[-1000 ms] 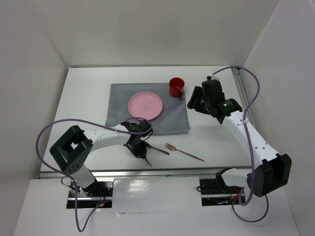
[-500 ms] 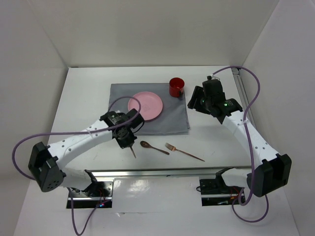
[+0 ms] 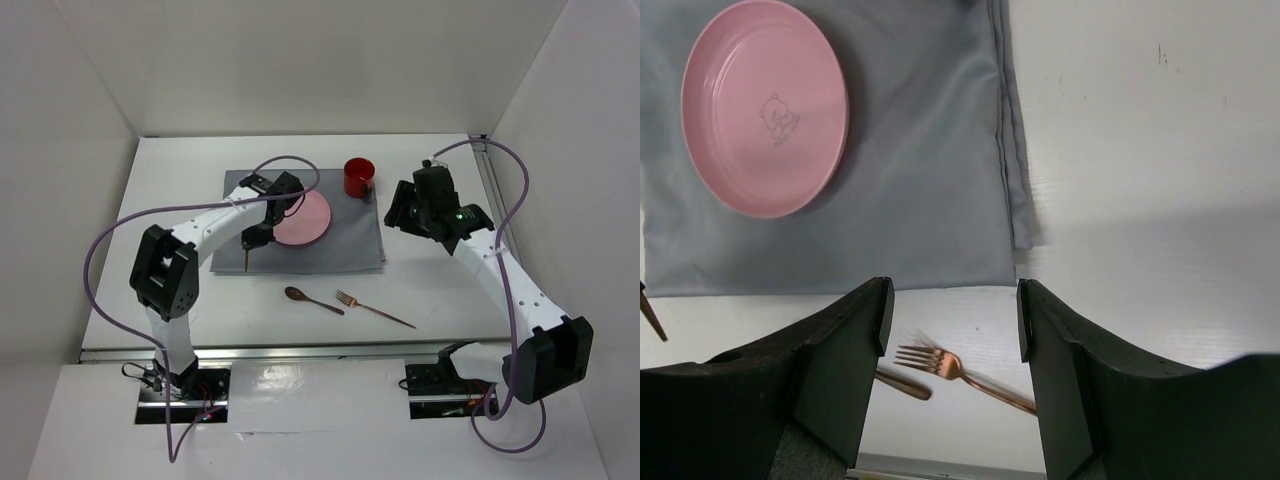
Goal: Set the dinner table for one person
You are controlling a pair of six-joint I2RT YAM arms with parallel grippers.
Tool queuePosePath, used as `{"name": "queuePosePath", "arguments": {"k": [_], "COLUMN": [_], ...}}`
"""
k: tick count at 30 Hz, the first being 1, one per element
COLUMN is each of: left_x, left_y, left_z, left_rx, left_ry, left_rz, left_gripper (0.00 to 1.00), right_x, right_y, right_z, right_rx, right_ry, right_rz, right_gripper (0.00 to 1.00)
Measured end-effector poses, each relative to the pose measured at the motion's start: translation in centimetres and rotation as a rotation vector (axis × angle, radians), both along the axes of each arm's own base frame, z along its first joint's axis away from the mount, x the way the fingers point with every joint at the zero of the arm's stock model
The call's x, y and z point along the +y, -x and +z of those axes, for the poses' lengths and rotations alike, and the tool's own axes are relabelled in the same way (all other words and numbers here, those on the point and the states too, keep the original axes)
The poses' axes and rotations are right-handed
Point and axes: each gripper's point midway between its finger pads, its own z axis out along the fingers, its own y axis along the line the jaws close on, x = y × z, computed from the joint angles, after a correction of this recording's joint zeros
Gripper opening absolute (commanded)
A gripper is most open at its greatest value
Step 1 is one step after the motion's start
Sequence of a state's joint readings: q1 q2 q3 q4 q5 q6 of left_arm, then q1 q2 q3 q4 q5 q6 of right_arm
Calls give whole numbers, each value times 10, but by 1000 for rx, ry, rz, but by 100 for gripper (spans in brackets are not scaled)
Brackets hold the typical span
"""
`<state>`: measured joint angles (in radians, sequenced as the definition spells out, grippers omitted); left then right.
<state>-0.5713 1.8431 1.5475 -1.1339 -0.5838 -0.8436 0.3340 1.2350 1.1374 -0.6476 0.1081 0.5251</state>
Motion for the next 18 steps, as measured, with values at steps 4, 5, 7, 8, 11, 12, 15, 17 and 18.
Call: {"name": "queuePosePath", "arguments": {"k": [4,5,7,8,11,12,15,17,18], "left_x": [-7,-14,-31,-42,-82,-100,-146,-174,-186], "left_y": [-16,-19,-26,-29,-33,-33,-29,-28,-27], "left_z": [1,5,15,20,32,34,33,26,20], "left_rx": [13,7,-11,-24,-51,-51,-31,-9,7], "left_ry": [13,38,103,139,266,325,466,541,569], "left_rz": [-81,-100,-146,-169,-237,-266,-335,-358,-366], "left_gripper": [0,0,0,0,0,0,0,0,0], "right_x": [-5,-6,-6,-7,-8,-9,-9,-11,-12], "right_y": [6,7,8,8,9,10,10,10,10], "right_z": [-4,-4,-6,-7,-9,-9,-10,-10,-11], "right_rx": [10,11,17,19,26,29,31,32,34], "right_ry": [5,7,9,12,18,19,23,25,27], "right_rz": [-9,-11,-11,-12,-16,-16,-19,-24,-29], "right_gripper": [64,64,64,64,64,64,64,64,64]}}
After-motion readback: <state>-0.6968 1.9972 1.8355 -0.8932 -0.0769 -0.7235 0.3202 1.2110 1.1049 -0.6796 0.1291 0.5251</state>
